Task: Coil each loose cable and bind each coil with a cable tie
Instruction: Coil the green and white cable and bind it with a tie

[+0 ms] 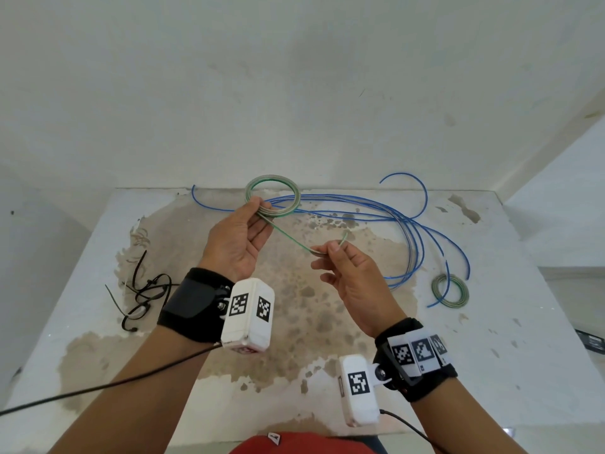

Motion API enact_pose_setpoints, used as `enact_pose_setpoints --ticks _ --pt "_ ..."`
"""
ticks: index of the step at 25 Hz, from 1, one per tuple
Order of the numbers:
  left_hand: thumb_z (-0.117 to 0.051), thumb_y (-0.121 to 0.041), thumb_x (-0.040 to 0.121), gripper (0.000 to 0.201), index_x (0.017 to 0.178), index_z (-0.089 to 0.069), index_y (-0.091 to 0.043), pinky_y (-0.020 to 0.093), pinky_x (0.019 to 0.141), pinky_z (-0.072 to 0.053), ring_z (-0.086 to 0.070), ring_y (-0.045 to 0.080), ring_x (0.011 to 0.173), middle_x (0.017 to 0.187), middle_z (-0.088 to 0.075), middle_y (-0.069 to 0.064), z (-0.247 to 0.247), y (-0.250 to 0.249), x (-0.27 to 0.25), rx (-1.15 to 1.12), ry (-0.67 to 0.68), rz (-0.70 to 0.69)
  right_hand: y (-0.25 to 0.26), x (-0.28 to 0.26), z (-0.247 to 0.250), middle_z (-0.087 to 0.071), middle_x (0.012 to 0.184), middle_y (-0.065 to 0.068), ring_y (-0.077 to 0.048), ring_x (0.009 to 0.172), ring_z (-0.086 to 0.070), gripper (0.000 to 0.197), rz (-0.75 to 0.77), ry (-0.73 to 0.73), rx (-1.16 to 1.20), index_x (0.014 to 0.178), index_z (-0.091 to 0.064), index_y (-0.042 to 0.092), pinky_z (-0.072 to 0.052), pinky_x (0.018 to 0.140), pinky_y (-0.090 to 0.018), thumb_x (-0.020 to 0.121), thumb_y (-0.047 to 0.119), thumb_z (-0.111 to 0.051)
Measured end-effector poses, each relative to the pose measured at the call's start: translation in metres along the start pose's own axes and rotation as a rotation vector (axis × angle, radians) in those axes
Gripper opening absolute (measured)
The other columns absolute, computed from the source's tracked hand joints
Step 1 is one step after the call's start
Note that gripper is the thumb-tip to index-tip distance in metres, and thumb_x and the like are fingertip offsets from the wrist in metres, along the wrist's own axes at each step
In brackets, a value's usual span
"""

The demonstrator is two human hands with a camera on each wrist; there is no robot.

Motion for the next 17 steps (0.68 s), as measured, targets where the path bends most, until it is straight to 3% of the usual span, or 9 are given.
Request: enact_pose_setpoints --ticks 4,7,9,12,14,17 --pt "-0.062 -0.017 0.098 0.011 0.090 -0.069 -0.016 0.018 0.065 -0.057 -0.072 0.004 0.076 0.078 -0.076 -0.005 0.001 -0.004 -0.002 0.038 0.032 -0.021 0.003 -0.002 0.004 -0.074 0.096 0.000 -0.012 0.079 -0.066 0.026 0.021 -0.012 0.069 0.095 -0.069 0.013 -0.050 0.074 -0.026 0.089 0.036 -0.057" --pt "-0.063 -0.021 0.096 0.010 0.094 -0.071 -0.018 0.018 0.070 -0.057 -0.072 0.004 0.080 0.085 -0.077 -0.006 0.001 -0.001 -0.014 0.233 0.183 -0.019 0.012 0.004 0.014 -0.066 0.084 0.001 -0.012 0.072 -0.063 0.025 -0.020 -0.130 0.157 0.103 -0.070 0.012 -0.053 0.065 -0.025 0.099 0.031 -0.054" --pt "-0.066 -0.023 0.090 0.013 0.099 -0.073 -0.016 0.019 0.072 -0.058 -0.073 0.006 0.082 0.090 -0.077 -0.003 0.001 0.005 -0.024 0.385 0.302 0.022 0.023 0.013 0.021 -0.063 0.085 0.000 -0.011 0.070 -0.061 0.023 -0.040 -0.207 0.082 0.108 -0.072 0.016 -0.053 0.063 -0.025 0.103 0.029 -0.054" --pt "-0.067 -0.023 0.090 0.016 0.102 -0.073 -0.014 0.019 0.071 -0.058 -0.073 0.008 0.083 0.095 -0.077 0.001 0.002 0.011 -0.029 0.516 0.374 0.060 0.036 0.022 0.027 -0.061 0.083 0.001 -0.010 0.069 -0.058 0.023 -0.027 -0.183 -0.080 0.105 -0.075 0.018 -0.052 0.064 -0.026 0.103 0.030 -0.056" --pt "-0.065 -0.022 0.092 0.013 0.100 -0.073 -0.016 0.019 0.071 -0.059 -0.073 0.007 0.083 0.093 -0.077 -0.001 0.003 0.009 -0.027 0.450 0.333 0.054 0.039 0.022 0.025 -0.064 0.082 0.003 -0.010 0.073 -0.061 0.025 -0.021 -0.145 -0.068 0.101 -0.074 0.018 -0.053 0.068 -0.027 0.105 0.029 -0.052" --pt "-0.059 -0.022 0.096 0.011 0.095 -0.070 -0.020 0.021 0.072 -0.060 -0.073 0.004 0.081 0.088 -0.077 -0.006 0.003 0.004 -0.022 0.239 0.258 0.054 0.038 0.017 0.016 -0.071 0.083 0.001 -0.013 0.086 -0.069 0.031 -0.045 -0.069 0.182 0.091 -0.060 0.015 -0.054 0.080 -0.029 0.109 0.029 -0.038"
Point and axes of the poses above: each hand's wrist, its own x-axis towards the middle knuckle, its own z-axis out of the back of the hand, y = z × x, the point moved 2 cm from there along x, towards the middle knuckle
